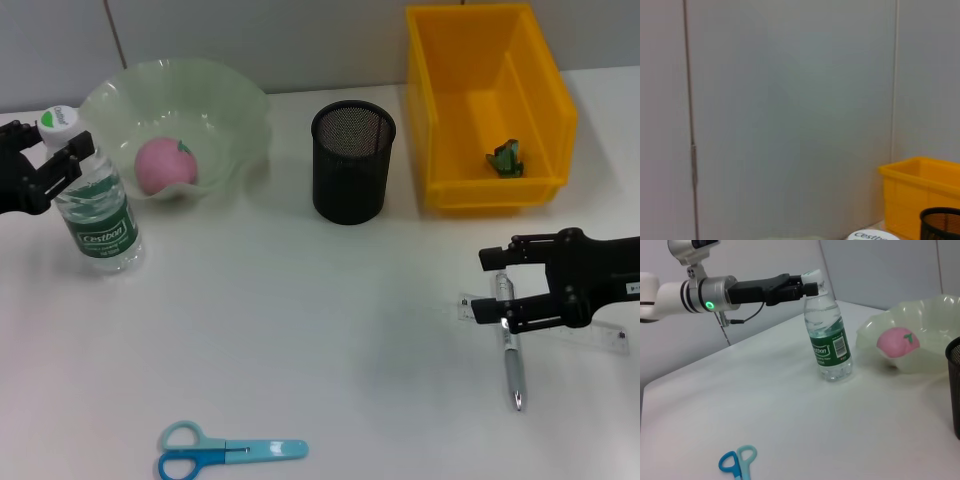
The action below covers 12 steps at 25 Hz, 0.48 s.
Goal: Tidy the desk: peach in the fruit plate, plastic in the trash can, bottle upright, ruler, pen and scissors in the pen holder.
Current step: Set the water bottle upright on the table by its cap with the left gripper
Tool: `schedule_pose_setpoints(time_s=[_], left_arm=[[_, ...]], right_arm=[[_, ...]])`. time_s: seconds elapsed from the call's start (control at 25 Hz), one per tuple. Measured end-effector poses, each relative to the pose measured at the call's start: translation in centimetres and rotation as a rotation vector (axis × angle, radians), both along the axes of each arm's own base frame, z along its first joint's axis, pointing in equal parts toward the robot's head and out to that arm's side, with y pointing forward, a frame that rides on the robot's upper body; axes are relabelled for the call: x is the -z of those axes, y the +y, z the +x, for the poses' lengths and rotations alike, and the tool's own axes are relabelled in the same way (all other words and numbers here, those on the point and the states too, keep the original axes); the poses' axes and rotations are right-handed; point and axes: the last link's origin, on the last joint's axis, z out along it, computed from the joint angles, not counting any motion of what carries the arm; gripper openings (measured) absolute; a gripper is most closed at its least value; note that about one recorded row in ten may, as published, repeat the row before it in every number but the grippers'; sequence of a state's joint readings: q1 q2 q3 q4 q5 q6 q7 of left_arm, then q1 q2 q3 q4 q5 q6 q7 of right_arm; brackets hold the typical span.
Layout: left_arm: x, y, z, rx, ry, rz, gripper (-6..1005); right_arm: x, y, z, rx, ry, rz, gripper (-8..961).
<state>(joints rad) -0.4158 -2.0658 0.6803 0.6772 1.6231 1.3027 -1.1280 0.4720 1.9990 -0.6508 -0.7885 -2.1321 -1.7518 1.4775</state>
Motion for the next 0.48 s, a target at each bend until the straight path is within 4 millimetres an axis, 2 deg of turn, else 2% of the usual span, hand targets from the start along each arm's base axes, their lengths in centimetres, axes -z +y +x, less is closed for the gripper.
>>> schedule_pose_setpoints(time_s=[0.48], left_arm=[[0.24,0.42,-0.74,-0.030,-0.005,0.071,433]], right_arm=[[0.04,0.21,0.02,-0.001,-0.005,0.009,796]])
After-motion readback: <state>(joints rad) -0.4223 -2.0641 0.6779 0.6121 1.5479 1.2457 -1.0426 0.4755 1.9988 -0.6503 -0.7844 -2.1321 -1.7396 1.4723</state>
